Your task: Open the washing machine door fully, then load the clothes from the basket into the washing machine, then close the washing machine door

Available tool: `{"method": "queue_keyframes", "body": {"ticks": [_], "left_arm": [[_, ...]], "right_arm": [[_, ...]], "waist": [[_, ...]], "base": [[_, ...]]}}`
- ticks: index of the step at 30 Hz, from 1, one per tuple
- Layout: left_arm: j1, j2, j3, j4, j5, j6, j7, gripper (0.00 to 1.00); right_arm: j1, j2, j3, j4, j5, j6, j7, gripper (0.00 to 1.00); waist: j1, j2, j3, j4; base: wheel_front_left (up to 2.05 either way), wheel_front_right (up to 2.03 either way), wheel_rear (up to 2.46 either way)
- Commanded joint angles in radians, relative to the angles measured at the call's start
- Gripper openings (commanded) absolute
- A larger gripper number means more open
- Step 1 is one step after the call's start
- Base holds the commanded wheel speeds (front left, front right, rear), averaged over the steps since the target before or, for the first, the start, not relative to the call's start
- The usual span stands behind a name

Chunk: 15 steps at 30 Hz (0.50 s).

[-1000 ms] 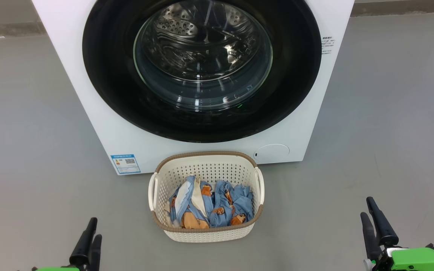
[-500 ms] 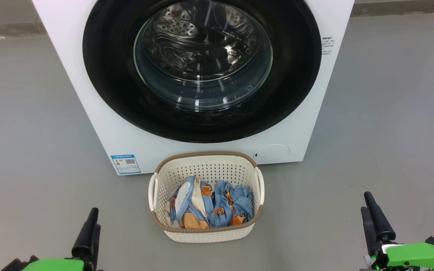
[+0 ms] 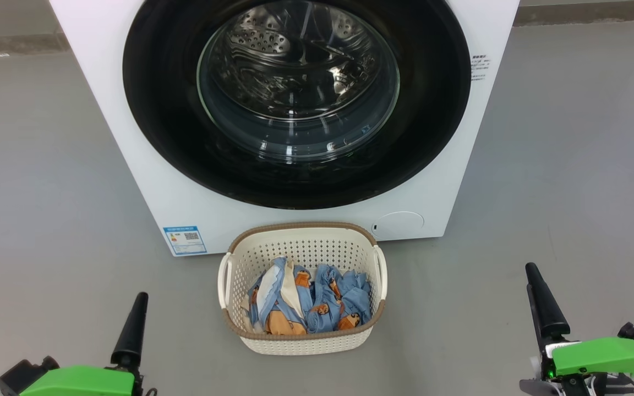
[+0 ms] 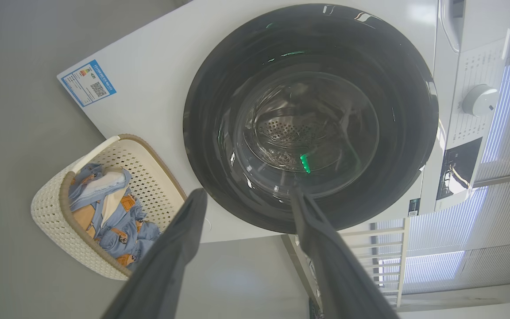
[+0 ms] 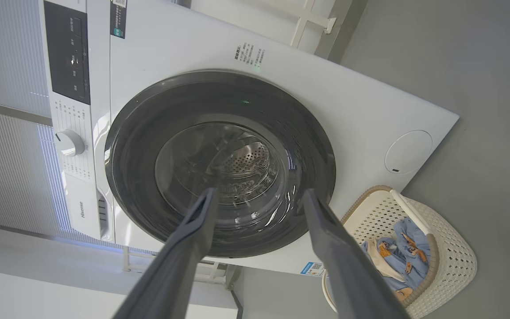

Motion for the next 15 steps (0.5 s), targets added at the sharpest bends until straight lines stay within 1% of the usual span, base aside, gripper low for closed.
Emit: {"method": "queue_keyframes", "body": {"ticks": [1,9,15], "left_arm": [[-0.055,0.023,0.007,-0.033,0.026,-0.002,-0.012,1.00],[-0.065,0.038,-0.014,-0.039,0.115,-0.002,-0.036,1.00],[-0.075,0.052,-0.034,-0.042,0.201,-0.002,-0.053,1.00]], "right_arm": [[-0.048,-0.010,0.011,-0.035,-0.027,0.001,-0.010,1.00],[-0.058,-0.012,0.027,-0.047,-0.121,0.001,-0.034,1.00],[-0.067,-0.018,0.040,-0.051,-0.193,0.001,-0.051,1.00]], "waist": [[-0.0001,-0.0001,0.000,0.000],[-0.0001,-0.0001,-0.001,-0.001],[-0.0001,-0.0001,-0.001,-0.001]], "base": [[0.00,0.00,0.00],[0.00,0.00,0.00],[0.00,0.00,0.00]]}}
